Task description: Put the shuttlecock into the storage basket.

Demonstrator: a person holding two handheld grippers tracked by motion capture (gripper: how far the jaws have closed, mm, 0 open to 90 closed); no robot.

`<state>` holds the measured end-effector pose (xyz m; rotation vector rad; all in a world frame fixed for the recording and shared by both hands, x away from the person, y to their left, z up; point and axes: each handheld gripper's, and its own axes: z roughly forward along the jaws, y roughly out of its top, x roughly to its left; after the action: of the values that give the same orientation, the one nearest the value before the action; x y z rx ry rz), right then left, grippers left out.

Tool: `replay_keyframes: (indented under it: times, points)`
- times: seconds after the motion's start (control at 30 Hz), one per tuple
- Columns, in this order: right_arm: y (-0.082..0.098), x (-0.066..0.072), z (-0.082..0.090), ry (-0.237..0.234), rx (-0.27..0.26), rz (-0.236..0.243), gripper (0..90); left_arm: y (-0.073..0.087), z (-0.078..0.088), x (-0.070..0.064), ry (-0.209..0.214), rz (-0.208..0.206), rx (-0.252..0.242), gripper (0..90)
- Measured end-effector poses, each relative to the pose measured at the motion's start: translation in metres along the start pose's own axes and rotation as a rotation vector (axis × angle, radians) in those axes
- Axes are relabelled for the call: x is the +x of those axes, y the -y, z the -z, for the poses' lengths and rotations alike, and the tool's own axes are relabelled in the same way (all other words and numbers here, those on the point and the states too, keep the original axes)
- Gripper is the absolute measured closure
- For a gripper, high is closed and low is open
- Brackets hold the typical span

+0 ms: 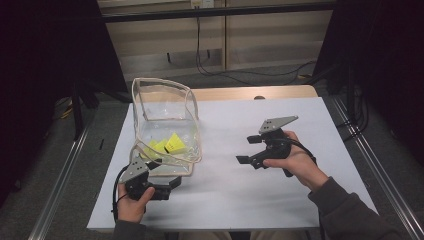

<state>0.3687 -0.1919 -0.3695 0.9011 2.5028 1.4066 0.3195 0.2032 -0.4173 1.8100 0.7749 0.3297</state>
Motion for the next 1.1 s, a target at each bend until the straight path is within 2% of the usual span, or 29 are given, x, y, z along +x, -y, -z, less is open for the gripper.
replay_keyframes:
  times: [0.7, 0.87, 0.97, 1.1]
  points:
    - [0.032, -0.010, 0.019, 0.031, -0.032, -0.034, 15.1, 0.000, 0.000, -0.001, 0.003, -0.003, 0.001, 3.6]
    - [0.039, -0.009, 0.024, 0.040, -0.036, -0.034, 15.1, 0.000, -0.001, 0.000, 0.002, -0.006, 0.002, 3.6]
    - [0.043, -0.009, 0.026, 0.050, -0.034, -0.017, 15.1, 0.000, -0.001, -0.001, 0.003, -0.005, 0.001, 3.6]
    - [0.052, -0.010, 0.029, 0.058, -0.038, -0.027, 15.0, 0.000, -0.001, -0.001, 0.005, -0.004, 0.001, 3.6]
